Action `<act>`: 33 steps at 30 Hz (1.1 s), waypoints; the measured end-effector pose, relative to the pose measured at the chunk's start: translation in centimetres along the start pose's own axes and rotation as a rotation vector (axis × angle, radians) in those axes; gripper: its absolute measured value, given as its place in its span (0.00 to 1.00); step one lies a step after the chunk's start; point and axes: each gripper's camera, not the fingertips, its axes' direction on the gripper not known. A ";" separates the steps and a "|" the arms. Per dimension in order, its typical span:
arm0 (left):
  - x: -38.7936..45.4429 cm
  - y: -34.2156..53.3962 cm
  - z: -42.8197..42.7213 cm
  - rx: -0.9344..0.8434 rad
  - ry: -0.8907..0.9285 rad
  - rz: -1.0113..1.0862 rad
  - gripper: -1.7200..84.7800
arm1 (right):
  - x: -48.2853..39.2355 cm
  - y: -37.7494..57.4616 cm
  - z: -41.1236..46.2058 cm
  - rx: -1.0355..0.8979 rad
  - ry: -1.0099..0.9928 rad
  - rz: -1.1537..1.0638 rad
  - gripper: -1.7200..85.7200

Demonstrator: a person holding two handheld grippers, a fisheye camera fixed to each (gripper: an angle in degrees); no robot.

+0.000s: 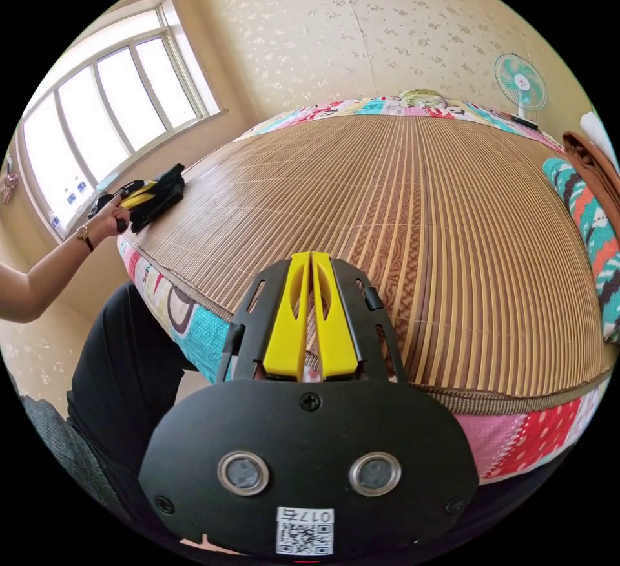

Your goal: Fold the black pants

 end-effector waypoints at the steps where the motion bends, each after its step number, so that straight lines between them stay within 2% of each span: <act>1: 1.0 2.4 1.2 -0.029 0.052 -0.008 0.10 | 0.2 0.0 -0.1 0.000 0.000 0.000 0.02; 3: 1.7 6.4 2.6 -0.058 0.218 -0.113 0.10 | 1.1 -0.2 -0.5 0.001 0.004 -0.002 0.02; 5: 3.0 10.6 4.3 -0.065 0.616 -0.336 0.10 | 1.7 -0.3 -0.8 0.001 0.007 -0.003 0.02; 11: 10.1 9.6 7.2 0.058 1.346 -0.617 0.09 | 3.6 -0.9 -2.0 0.001 0.004 -0.002 0.02; 13: 9.8 7.2 6.3 0.168 1.380 -0.624 0.07 | 4.1 -1.2 -2.3 0.000 -0.002 0.000 0.02; 15: 8.1 5.1 3.3 0.350 1.244 -0.545 0.06 | 5.1 -1.5 -2.8 -0.002 -0.031 0.010 0.02; 16: 6.9 4.5 1.3 0.456 1.169 -0.462 0.05 | 5.3 -1.6 -3.0 -0.002 -0.043 0.012 0.02; 17: 6.1 4.4 -0.7 0.564 1.172 -0.309 0.03 | 5.9 -1.8 -3.3 -0.002 -0.068 0.017 0.02; 18: 5.9 4.7 -1.6 0.592 1.159 -0.229 0.02 | 6.4 -1.9 -3.5 -0.001 -0.092 0.025 0.02; 19: 5.9 5.7 -2.8 0.576 1.071 -0.119 0.02 | 6.7 -2.0 -3.6 -0.001 -0.103 0.029 0.03; 21: 6.7 8.1 -3.5 0.464 0.806 -0.011 0.02 | 7.4 -2.2 -4.0 0.005 -0.132 0.037 0.03; 23: 10.0 12.7 -1.3 0.224 0.369 0.186 0.05 | 7.3 -2.4 -4.3 0.008 -0.119 0.030 0.03; 25: 12.5 16.8 2.3 0.034 0.151 0.326 0.11 | 6.9 -2.5 -4.5 0.013 -0.095 0.017 0.03; 26: 13.9 19.8 5.1 -0.069 0.080 0.404 0.14 | 6.7 -2.7 -4.6 0.015 -0.083 0.011 0.03; 30: 18.0 27.2 13.7 -0.311 0.043 0.644 0.17 | 6.4 -3.2 -5.1 0.018 -0.074 0.007 0.03; 32: 21.5 30.8 20.2 -0.471 -0.092 0.821 0.20 | 6.4 -3.5 -5.3 0.017 -0.083 0.011 0.03; 33: 22.5 31.8 21.7 -0.492 -0.141 0.877 0.21 | 6.4 -3.7 -5.4 0.017 -0.090 0.014 0.03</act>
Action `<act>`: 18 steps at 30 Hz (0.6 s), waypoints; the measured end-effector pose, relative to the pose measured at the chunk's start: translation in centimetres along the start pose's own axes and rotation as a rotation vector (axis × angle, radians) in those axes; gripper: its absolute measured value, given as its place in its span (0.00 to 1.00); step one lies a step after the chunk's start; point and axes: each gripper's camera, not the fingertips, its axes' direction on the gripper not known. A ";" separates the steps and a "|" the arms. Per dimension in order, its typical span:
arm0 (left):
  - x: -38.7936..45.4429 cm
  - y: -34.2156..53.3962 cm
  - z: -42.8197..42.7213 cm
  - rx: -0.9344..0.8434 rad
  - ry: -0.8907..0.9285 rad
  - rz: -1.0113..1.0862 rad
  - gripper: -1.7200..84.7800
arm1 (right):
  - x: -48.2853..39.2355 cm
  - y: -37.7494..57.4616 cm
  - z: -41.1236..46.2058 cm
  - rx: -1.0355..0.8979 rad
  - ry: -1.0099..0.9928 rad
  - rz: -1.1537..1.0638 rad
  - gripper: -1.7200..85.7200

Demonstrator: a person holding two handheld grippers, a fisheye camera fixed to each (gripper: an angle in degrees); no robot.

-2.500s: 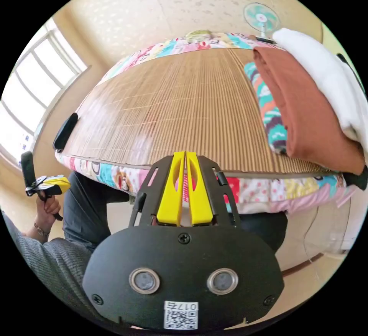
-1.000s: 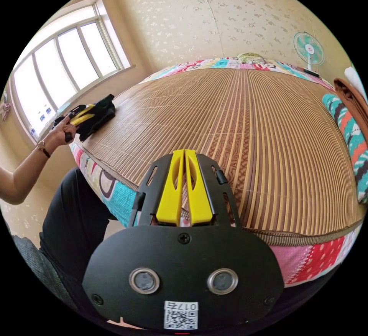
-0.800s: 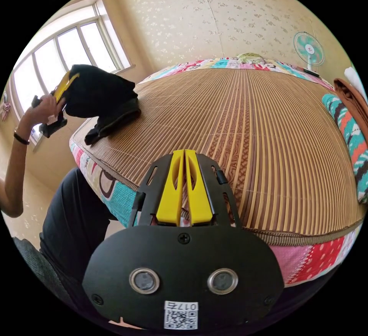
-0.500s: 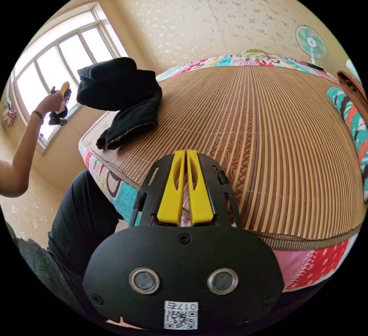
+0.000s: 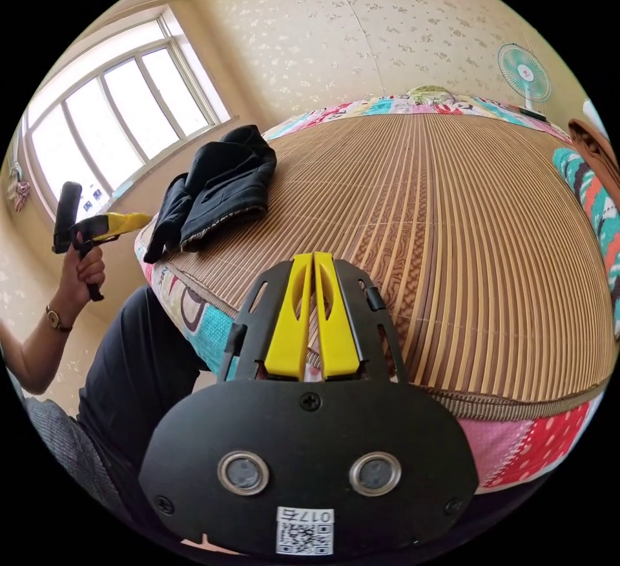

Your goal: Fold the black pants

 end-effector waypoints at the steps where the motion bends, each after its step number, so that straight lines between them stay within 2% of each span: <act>1: 2.6 -1.5 2.3 -0.047 -0.102 0.106 0.22 | 0.0 -0.1 -0.1 0.000 -0.003 0.001 0.03; 4: 8.7 -4.2 8.2 -0.173 -0.340 0.409 0.22 | -0.4 -0.5 -0.4 0.001 -0.015 0.004 0.03; 8: 13.3 -5.7 15.4 -0.447 -0.450 0.788 0.23 | -1.0 -1.0 -0.7 0.002 -0.031 0.009 0.03; 13: 15.8 -5.3 21.8 -0.615 -0.595 1.079 0.22 | -2.4 -1.3 -1.0 0.007 -0.032 0.005 0.03; 18: 17.6 -3.4 29.5 -0.803 -0.664 1.240 0.21 | -4.3 -1.6 -1.4 0.010 -0.033 0.004 0.03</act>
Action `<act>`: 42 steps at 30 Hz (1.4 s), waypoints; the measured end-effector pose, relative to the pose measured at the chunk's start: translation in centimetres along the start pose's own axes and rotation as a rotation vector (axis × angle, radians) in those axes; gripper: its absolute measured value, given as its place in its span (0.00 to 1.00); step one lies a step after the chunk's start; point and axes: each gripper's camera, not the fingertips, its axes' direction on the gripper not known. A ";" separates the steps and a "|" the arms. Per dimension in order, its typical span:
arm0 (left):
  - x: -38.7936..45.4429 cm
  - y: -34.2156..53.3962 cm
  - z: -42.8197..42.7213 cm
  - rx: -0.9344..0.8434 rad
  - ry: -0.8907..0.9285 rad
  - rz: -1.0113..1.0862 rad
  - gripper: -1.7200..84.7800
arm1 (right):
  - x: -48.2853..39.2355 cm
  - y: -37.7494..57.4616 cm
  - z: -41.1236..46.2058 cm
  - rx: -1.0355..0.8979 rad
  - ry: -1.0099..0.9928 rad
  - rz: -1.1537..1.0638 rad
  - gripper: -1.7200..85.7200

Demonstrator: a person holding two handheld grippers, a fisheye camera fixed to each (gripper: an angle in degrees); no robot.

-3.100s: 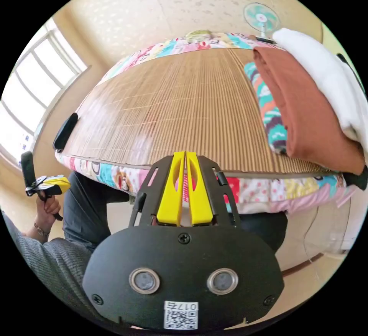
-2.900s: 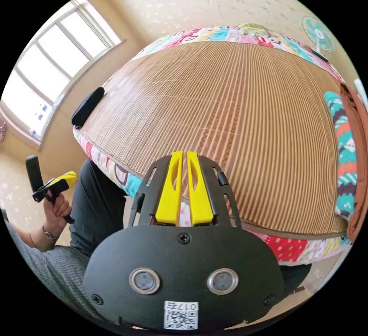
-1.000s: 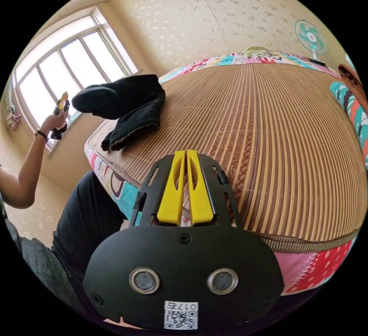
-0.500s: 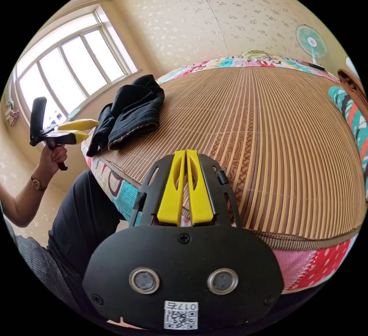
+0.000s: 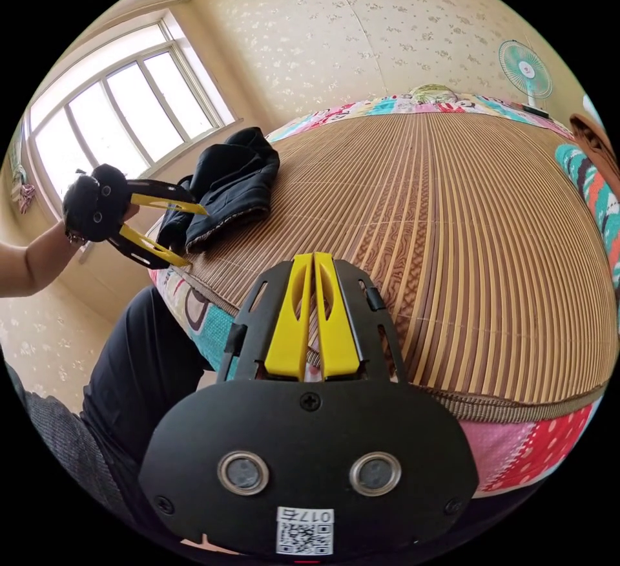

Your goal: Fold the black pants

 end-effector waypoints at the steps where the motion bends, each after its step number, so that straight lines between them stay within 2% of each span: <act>1: -0.1 -0.9 0.4 -0.010 0.014 0.005 0.19 | -0.2 0.0 0.0 0.001 -0.003 0.001 0.03; 3: -1.4 -1.5 0.9 0.012 0.032 -0.065 0.16 | -1.0 -0.1 -0.2 0.000 -0.009 0.003 0.03; 6: -4.6 -1.1 2.5 0.114 0.206 -0.236 0.13 | -2.5 -0.1 -0.3 0.001 -0.002 0.001 0.03; 9: -9.5 2.5 2.1 0.321 0.404 -0.593 0.09 | -3.8 -0.1 -0.6 -0.001 -0.009 0.006 0.03; 11: -12.5 9.1 -0.4 0.578 0.474 -0.974 0.09 | -4.2 -0.1 -0.8 -0.007 -0.035 0.016 0.03; 12: -12.9 10.9 -1.0 0.645 0.500 -1.048 0.08 | -4.5 -0.2 -1.0 -0.012 -0.055 0.026 0.03; 14: -13.0 17.3 -3.3 0.945 0.580 -1.242 0.08 | -5.1 -0.4 -1.2 -0.027 -0.074 0.046 0.04; 16: -12.0 20.4 -5.1 1.155 0.603 -1.280 0.08 | -6.0 -1.0 -1.5 -0.065 -0.086 0.065 0.05; 20: -9.0 24.2 -9.6 1.582 0.613 -1.237 0.08 | -9.4 -1.5 -3.0 -0.251 -0.257 -0.006 0.09; 21: -8.7 24.4 -10.2 1.608 0.605 -1.235 0.08 | -10.5 -0.7 -4.6 -0.255 -0.280 -0.013 0.11; 23: -7.7 24.9 -12.3 1.659 0.558 -1.218 0.08 | -12.4 0.7 -8.5 -0.169 -0.288 -0.017 0.14; 25: -6.9 24.8 -13.3 1.724 0.586 -1.138 0.07 | -14.0 1.3 -12.8 -0.064 -0.297 -0.002 0.19; 27: -5.6 24.8 -13.9 1.792 0.602 -1.077 0.06 | -15.3 0.8 -18.8 0.106 -0.389 0.034 0.26; 28: -4.5 25.0 -14.2 1.855 0.590 -1.054 0.04 | -15.7 0.5 -20.2 0.148 -0.446 0.019 0.28; 29: -3.0 26.0 -14.5 2.027 0.549 -0.978 0.02 | -16.8 -0.4 -22.8 0.215 -0.564 -0.046 0.27; 30: -2.4 26.6 -14.7 2.090 0.531 -0.953 0.02 | -18.1 -1.0 -24.8 0.266 -0.615 -0.086 0.24; 31: -1.7 27.7 -15.6 2.100 0.493 -0.972 0.01 | -18.6 -1.2 -25.4 0.281 -0.596 -0.068 0.20; 33: -1.0 28.6 -17.3 2.014 0.377 -1.002 0.01 | -20.5 -1.9 -24.9 0.273 -0.445 0.021 0.07; 34: -0.7 28.7 -17.8 1.942 0.337 -0.997 0.01 | -20.8 -2.1 -24.4 0.254 -0.423 0.040 0.06; 36: -0.3 28.1 -17.8 1.792 0.367 -0.964 0.01 | -22.6 -2.8 -23.0 0.212 -0.401 0.069 0.04; 38: 1.2 26.5 -16.3 1.545 0.389 -0.948 0.02 | -24.9 -2.7 -24.0 0.260 -0.430 0.012 0.03; 40: 3.7 25.6 -14.1 1.398 0.374 -0.994 0.06 | -27.9 -2.9 -25.5 0.296 -0.383 -0.032 0.02; 42: 6.5 25.0 -11.8 1.329 0.396 -1.010 0.11 | -31.0 -4.1 -28.3 0.365 -0.398 -0.050 0.02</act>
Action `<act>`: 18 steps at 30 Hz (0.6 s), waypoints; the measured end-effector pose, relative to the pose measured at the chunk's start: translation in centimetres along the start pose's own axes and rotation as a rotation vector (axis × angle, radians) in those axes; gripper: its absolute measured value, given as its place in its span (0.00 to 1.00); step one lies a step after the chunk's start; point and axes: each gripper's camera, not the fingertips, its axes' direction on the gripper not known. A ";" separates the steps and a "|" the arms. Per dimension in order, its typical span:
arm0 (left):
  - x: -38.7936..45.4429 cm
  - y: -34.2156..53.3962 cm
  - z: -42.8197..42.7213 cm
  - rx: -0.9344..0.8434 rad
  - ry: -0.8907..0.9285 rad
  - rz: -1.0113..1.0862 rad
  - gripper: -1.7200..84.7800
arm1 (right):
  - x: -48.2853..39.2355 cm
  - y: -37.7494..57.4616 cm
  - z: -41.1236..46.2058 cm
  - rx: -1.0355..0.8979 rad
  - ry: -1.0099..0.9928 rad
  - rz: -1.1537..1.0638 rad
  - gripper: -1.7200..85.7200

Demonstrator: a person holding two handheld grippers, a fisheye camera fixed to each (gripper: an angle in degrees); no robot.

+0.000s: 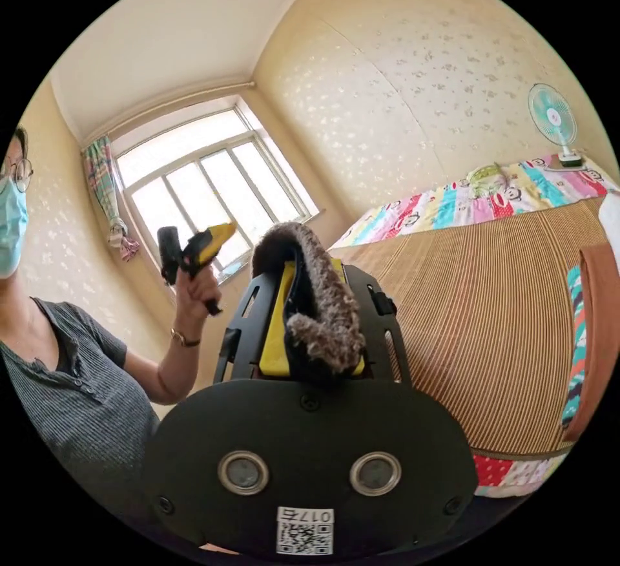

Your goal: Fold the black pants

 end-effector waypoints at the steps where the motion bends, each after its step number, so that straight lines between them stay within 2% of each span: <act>1: 0.1 2.4 0.1 -0.027 0.009 -0.022 0.12 | -1.1 -0.6 -0.3 0.021 0.002 -0.013 0.02; 4: 1.0 6.9 0.1 -0.048 0.043 -0.063 0.15 | -8.0 -3.7 -1.5 0.113 0.059 -0.143 0.02; 9: 4.9 8.3 -0.4 -0.023 0.171 0.038 0.23 | -22.8 -7.7 -1.7 0.271 0.258 -0.346 0.02; 11: 7.2 7.7 -2.3 0.066 0.096 0.106 0.25 | -27.1 -8.3 -1.0 0.295 0.259 -0.401 0.02; 15: 10.6 6.8 -5.9 0.193 -0.131 0.210 0.23 | -35.2 -8.9 0.7 0.384 0.436 -0.391 0.02; 18: 13.4 5.8 -7.5 0.263 -0.233 0.310 0.18 | -38.0 -9.1 0.2 0.441 0.356 -0.352 0.02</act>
